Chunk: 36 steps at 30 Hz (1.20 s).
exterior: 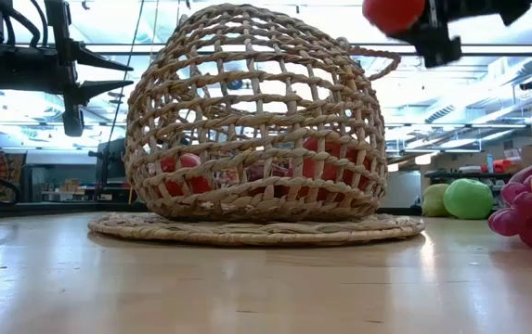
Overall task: Build produce basket
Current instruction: Put the red apple into the basket
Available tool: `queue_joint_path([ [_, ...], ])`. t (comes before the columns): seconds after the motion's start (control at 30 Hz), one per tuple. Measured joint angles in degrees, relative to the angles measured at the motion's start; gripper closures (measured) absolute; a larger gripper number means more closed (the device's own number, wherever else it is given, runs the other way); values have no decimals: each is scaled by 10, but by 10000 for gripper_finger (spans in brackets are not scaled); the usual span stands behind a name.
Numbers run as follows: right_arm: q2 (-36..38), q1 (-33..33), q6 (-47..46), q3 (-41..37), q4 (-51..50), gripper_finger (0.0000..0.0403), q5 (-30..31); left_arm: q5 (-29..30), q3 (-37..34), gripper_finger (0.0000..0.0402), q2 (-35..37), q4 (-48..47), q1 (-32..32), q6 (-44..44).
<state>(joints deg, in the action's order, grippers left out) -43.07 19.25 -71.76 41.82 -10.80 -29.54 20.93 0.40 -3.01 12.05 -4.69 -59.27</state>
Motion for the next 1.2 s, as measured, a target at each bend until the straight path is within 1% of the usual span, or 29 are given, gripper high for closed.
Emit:
queue_joint_path([
  [0.07,-1,0,8,14,18,37,6,0,0,313,0,0,0,0],
  [0.27,-6,1,43,47,117,37,90,0,0,311,0,0,0,0],
  [0.33,-17,1,55,56,159,37,117,0,0,313,0,0,0,0],
  [0.4,-33,1,60,64,202,37,131,0,0,315,0,0,0,0],
  [0.53,-79,1,62,91,255,37,129,0,0,316,0,0,0,0],
  [0.63,-121,1,64,125,265,36,108,0,0,313,0,0,0,0],
  [0.77,-183,1,87,181,262,35,76,0,0,311,0,0,0,0],
  [0.93,-258,8,127,264,262,34,51,0,0,312,0,0,0,0],
  [1.07,-308,14,148,327,252,34,44,0,0,310,0,0,0,0],
  [1.2,-345,18,178,377,217,34,46,0,0,314,0,0,0,0],
])
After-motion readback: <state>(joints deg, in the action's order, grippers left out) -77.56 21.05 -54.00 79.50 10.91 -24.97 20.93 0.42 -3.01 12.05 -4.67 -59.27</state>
